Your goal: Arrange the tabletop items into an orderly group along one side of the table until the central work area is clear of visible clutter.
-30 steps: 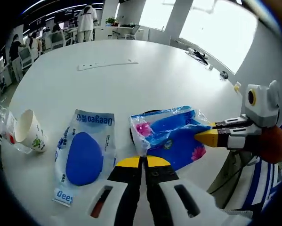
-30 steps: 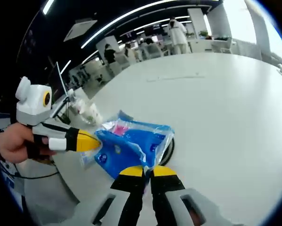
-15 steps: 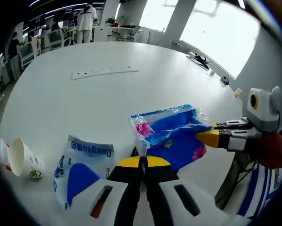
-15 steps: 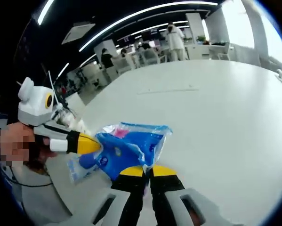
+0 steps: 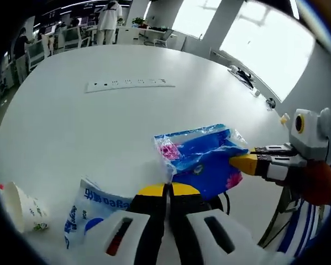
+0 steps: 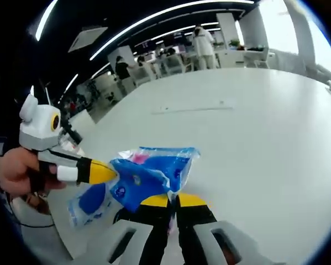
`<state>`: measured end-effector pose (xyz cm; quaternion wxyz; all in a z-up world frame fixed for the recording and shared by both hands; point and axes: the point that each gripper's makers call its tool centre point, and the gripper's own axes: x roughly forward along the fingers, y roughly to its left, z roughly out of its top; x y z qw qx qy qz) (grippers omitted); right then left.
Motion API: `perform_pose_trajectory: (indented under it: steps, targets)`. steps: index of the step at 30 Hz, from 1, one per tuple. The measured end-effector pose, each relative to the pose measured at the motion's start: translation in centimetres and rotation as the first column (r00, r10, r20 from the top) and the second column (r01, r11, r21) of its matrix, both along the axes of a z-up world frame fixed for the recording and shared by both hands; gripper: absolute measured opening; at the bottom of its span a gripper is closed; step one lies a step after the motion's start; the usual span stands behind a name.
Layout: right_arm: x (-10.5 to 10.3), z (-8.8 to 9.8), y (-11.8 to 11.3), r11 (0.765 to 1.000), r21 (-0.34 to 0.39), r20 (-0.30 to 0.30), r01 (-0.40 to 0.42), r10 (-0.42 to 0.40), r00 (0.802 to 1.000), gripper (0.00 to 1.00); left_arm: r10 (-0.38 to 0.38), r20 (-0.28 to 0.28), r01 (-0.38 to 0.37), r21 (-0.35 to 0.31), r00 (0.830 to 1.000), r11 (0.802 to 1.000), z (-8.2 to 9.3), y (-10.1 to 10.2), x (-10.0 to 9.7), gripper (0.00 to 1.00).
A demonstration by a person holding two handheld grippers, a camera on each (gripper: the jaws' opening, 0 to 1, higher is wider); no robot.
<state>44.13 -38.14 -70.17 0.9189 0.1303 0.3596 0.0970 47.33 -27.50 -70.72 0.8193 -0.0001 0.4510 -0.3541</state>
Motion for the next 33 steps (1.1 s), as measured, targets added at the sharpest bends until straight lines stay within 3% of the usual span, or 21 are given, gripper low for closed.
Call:
perform_pose_trajectory:
  steps: [7, 16, 21, 33]
  targets:
    - [1.9, -1.3, -0.9, 1.0, 0.002, -0.017, 0.016, -0.016, 1.0, 0.0, 0.067, -0.029, -0.068, -0.022, 0.997, 0.997, -1.2, -0.8, 1.8, 0.0]
    - [2.2, -3.0, -1.9, 0.999, 0.004, -0.034, 0.038, -0.038, 0.999, 0.0, 0.059, -0.05, -0.059, 0.008, 0.997, 0.998, -3.5, -1.5, 1.1, 0.0]
    - [1.9, -3.8, -1.8, 1.0, -0.005, -0.046, 0.022, -0.023, 0.999, 0.0, 0.048, -0.049, -0.046, 0.043, 0.998, 0.998, -4.5, -1.5, 0.4, 0.0]
    - [-0.2, -5.1, -2.0, 0.999, 0.011, -0.066, 0.038, -0.037, 0.997, 0.0, 0.005, -0.026, -0.003, 0.067, 1.0, 0.998, -4.7, -1.6, -1.0, 0.0]
